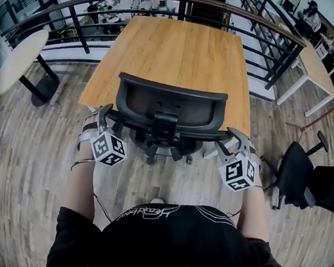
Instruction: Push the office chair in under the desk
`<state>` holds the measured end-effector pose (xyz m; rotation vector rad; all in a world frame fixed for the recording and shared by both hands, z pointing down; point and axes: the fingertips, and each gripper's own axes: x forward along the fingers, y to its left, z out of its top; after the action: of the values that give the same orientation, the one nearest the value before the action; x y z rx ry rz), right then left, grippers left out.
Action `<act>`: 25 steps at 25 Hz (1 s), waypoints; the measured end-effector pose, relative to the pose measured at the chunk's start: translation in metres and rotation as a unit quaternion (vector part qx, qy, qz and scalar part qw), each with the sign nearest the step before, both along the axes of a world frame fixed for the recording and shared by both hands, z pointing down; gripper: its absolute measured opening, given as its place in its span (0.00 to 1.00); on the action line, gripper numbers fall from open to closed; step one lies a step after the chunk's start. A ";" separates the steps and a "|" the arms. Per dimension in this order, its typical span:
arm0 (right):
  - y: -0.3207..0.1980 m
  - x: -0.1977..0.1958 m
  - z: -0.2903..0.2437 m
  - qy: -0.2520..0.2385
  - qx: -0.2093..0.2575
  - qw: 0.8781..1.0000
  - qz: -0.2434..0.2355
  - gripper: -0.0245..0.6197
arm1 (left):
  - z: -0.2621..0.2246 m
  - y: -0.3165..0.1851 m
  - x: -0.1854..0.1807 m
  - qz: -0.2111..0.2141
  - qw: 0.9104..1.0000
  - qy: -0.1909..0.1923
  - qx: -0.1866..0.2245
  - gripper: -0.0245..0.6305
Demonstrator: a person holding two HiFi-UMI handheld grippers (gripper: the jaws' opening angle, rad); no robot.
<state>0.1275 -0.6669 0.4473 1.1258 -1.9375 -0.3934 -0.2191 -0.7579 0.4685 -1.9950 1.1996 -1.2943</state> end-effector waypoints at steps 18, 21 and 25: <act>-0.002 -0.009 0.004 -0.023 0.005 0.999 0.030 0.43 | 0.002 -0.019 0.001 0.063 0.997 0.029 0.029 0.44; -0.002 -0.009 0.002 -0.022 0.006 0.999 0.038 0.43 | 0.001 -0.015 0.003 0.086 0.994 0.065 0.024 0.46; -0.004 -0.010 0.000 -0.020 0.004 0.999 0.045 0.43 | -0.007 -0.003 -0.015 0.076 0.986 0.145 0.011 0.49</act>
<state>0.1173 -0.6709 0.4473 1.2309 -1.9129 -0.3331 -0.2340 -0.7608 0.4610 -2.2660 1.1540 -0.9361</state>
